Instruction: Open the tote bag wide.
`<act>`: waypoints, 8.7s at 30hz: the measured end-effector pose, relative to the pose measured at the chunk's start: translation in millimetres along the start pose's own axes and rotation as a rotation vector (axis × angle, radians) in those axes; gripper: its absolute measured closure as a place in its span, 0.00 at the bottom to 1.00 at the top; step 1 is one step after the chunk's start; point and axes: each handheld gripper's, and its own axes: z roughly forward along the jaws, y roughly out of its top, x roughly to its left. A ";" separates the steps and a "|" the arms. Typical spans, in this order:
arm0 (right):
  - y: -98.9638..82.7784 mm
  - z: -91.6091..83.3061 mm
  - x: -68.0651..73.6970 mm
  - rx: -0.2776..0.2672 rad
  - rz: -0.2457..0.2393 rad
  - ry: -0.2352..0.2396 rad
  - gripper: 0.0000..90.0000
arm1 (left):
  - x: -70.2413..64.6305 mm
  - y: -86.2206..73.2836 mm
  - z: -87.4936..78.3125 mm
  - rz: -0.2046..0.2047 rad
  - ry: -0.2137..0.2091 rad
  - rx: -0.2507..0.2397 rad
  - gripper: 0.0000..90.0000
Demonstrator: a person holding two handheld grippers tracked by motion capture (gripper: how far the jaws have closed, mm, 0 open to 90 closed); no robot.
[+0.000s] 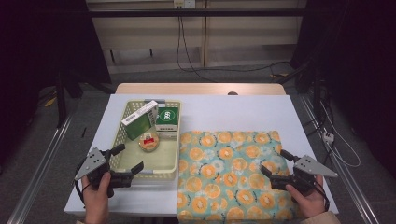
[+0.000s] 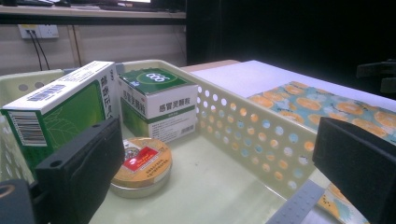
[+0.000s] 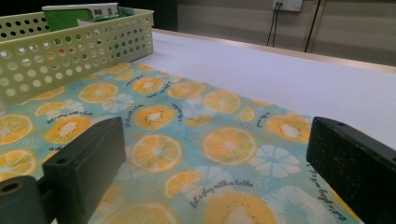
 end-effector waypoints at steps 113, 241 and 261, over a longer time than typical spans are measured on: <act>75.6 213.2 -30.7 0.421 -0.089 0.236 1.00 | -7.6 9.0 6.5 -0.014 -0.059 -0.016 0.02; 8.3 86.3 64.2 0.443 -0.245 0.494 0.96 | -20.1 10.7 11.7 -0.007 -0.082 0.031 0.02; 31.5 157.7 7.5 0.375 -0.128 0.230 1.00 | -26.3 12.8 13.5 0.000 -0.084 0.043 0.02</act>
